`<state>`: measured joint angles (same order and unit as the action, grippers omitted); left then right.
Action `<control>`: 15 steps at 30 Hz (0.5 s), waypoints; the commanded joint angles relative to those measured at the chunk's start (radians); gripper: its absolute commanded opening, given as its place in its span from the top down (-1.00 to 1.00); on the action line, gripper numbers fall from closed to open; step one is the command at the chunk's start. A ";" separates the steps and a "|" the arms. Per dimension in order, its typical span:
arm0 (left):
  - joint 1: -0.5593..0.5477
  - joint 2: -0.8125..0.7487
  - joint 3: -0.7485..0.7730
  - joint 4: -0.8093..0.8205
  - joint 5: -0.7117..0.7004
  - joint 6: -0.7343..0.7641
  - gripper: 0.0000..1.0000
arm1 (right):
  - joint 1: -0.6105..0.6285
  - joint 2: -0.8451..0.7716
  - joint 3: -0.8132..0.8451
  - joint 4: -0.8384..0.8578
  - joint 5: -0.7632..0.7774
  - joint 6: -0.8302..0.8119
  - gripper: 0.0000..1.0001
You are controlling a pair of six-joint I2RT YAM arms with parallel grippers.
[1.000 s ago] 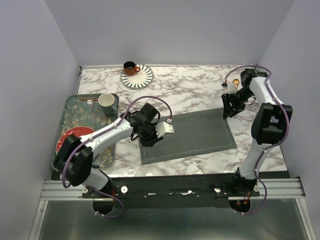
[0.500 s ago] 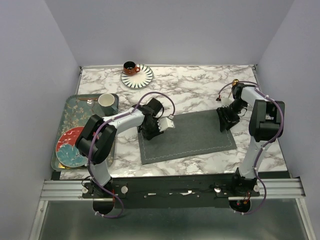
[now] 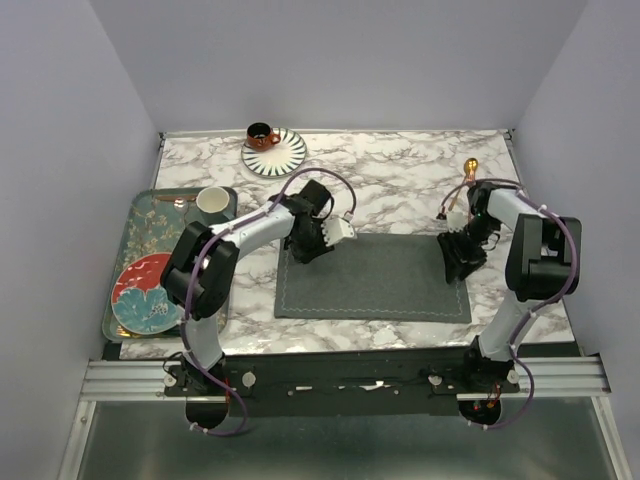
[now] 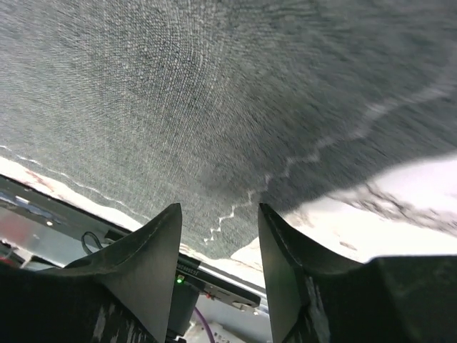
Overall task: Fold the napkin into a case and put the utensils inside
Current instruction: Smooth out the rectangle-folded napkin at the center of the board.
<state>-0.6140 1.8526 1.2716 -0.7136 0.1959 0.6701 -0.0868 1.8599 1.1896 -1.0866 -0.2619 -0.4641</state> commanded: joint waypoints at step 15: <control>0.083 -0.372 0.319 0.467 0.042 -0.564 -0.97 | -0.027 -0.339 0.652 0.399 -0.638 0.371 -1.00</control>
<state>-0.5270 1.4578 1.6836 -0.4759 0.3069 0.2920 -0.1131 1.5608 1.9522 -1.0370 -0.6815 -0.3630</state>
